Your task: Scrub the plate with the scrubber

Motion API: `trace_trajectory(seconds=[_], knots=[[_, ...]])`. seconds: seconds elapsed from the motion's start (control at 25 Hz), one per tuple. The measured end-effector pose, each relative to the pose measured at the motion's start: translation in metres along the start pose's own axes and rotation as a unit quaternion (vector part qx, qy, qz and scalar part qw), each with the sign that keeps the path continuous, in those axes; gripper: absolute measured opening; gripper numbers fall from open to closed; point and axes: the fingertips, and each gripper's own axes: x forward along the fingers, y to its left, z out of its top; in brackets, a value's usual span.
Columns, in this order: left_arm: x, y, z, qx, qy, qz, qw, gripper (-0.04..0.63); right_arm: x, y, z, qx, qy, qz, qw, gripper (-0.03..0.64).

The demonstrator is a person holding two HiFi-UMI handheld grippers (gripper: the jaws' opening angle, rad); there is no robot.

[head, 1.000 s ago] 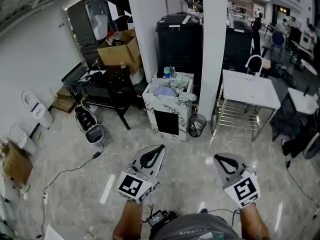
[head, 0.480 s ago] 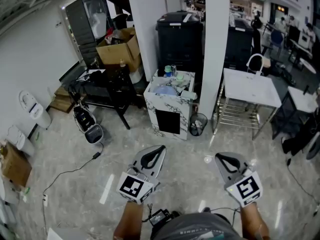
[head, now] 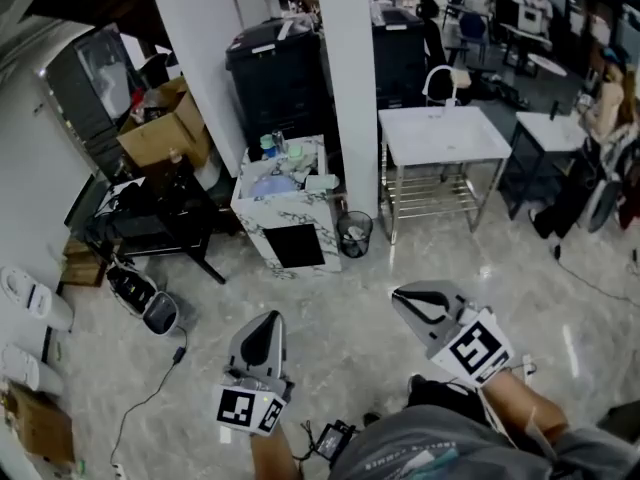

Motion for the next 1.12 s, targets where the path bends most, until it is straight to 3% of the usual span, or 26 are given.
trace_trajectory(seconds=[0.24, 0.52, 1.12], knots=[[0.010, 0.002, -0.007, -0.011, 0.014, 0.005, 0.9998, 0.002, 0.002, -0.018, 0.001, 0.000, -0.004, 0.001, 1.000, 0.031], [0.045, 0.032, -0.020, -0.009, 0.031, 0.030, 0.9990, 0.002, 0.045, -0.059, -0.010, 0.009, -0.015, 0.016, 1.000, 0.031], [0.206, 0.064, -0.041, 0.017, 0.084, 0.053, 0.9949, 0.002, 0.121, -0.216, -0.058, 0.042, -0.031, 0.052, 0.997, 0.031]])
